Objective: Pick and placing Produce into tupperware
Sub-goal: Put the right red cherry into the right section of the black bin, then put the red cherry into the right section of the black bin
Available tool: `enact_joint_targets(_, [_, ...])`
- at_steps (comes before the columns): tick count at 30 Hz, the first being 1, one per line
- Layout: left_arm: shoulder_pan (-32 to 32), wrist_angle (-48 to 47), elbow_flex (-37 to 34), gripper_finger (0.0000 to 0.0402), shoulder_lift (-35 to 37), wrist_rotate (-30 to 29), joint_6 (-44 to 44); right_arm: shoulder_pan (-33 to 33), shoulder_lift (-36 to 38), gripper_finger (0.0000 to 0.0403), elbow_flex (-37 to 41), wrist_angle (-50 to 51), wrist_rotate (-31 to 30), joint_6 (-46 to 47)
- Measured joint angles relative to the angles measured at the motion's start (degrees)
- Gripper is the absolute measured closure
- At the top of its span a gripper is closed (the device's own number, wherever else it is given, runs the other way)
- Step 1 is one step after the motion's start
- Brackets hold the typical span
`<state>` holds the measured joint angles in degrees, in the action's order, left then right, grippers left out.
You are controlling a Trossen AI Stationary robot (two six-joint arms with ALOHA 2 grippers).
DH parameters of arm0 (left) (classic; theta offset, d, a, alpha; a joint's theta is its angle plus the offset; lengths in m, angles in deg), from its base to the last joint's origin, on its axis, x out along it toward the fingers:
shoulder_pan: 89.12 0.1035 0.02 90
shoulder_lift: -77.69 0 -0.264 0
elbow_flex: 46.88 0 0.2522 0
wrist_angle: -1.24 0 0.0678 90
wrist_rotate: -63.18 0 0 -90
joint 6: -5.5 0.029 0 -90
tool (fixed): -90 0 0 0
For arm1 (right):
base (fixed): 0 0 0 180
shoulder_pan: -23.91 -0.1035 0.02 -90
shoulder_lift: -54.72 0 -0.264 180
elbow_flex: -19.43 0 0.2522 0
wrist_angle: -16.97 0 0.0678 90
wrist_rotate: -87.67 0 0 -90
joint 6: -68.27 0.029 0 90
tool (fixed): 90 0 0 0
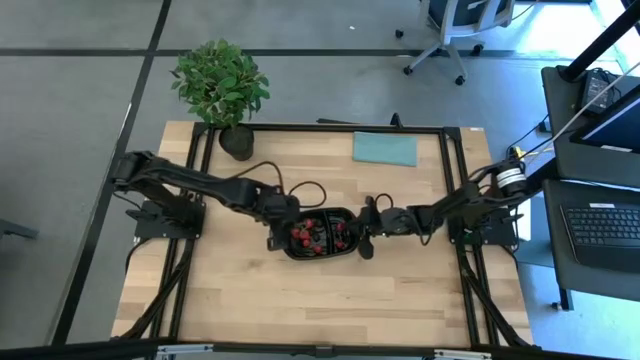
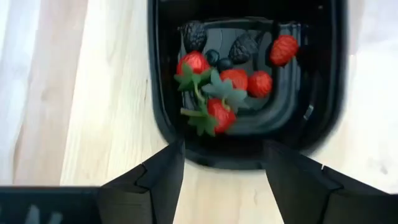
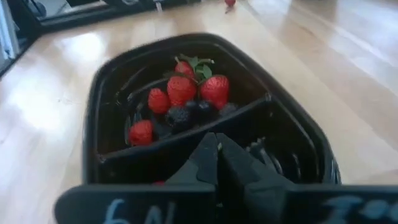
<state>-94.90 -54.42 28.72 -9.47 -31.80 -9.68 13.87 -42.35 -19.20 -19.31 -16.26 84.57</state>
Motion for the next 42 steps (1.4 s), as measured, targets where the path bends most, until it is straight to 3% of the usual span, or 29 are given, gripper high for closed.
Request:
enact_joint_targets(9, [-0.8,-12.7,0.0,0.0193,7.8,-0.8,-9.0,0.1,-3.6,0.0396,-3.6,0.1,0.0,-1.7])
enact_joint_targets(19, [-0.6,-27.2,0.0,0.0193,8.9,-8.8,-17.0,0.1,-3.4,0.0386,-3.6,2.9,0.2,1.1])
enact_joint_targets(32, [4.1,-34.3,0.0,0.0193,8.8,-10.4,-16.8,0.1,-3.4,0.0237,-5.2,2.7,0.7,-0.2])
enact_joint_targets(37, [7.7,-36.8,-1.5,0.0193,8.8,-10.5,-17.7,0.1,-1.1,0.0212,-5.4,3.8,1.2,-0.1])
enact_joint_targets(42, [11.4,-34.6,-6.1,0.0193,8.8,-10.5,-17.7,0.0,7.9,0.0208,-5.4,12.4,4.8,-1.2])
